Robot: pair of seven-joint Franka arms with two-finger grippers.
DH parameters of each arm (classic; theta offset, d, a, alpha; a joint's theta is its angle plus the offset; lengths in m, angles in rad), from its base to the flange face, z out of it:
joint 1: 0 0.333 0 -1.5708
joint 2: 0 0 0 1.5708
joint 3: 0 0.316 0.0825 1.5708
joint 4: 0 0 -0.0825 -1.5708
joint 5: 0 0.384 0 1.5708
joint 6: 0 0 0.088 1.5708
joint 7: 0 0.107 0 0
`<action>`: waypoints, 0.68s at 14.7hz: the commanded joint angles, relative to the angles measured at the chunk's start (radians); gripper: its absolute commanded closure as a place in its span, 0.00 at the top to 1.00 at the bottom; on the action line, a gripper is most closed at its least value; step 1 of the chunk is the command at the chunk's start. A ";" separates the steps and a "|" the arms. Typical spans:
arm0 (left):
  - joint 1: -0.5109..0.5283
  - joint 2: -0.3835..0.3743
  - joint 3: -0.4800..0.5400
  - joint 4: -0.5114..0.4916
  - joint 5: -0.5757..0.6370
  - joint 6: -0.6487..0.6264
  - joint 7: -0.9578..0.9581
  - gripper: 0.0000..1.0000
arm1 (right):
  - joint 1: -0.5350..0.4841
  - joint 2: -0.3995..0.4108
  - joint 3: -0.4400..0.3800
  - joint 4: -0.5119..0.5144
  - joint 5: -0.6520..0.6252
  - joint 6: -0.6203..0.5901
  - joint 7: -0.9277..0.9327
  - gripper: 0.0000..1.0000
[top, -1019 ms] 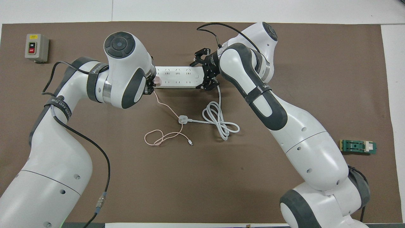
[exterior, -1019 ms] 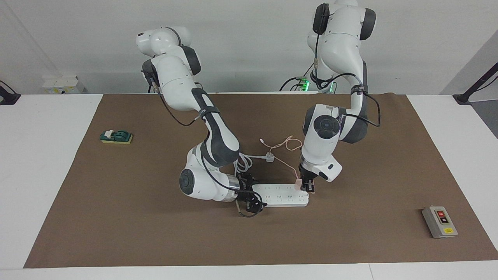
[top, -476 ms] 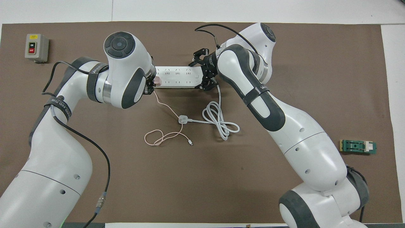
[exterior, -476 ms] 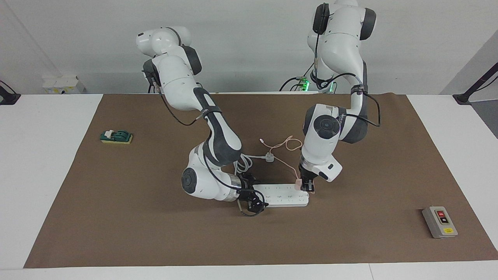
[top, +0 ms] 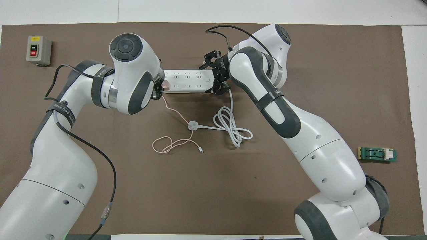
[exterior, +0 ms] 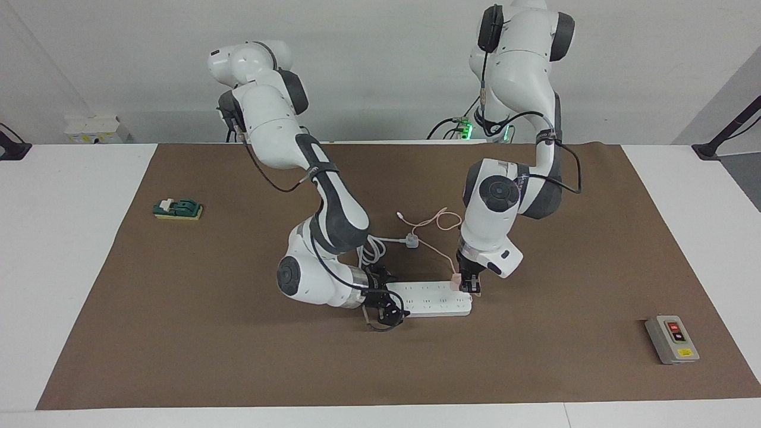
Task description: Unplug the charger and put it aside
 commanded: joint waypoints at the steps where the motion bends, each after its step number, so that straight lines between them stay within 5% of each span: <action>1: -0.003 -0.033 0.014 -0.043 0.012 0.018 -0.009 0.00 | 0.001 0.030 -0.037 -0.015 -0.017 0.187 -0.072 1.00; 10: -0.003 -0.033 0.014 -0.043 0.012 0.020 -0.007 0.00 | 0.020 0.024 -0.038 -0.086 -0.023 0.311 -0.071 1.00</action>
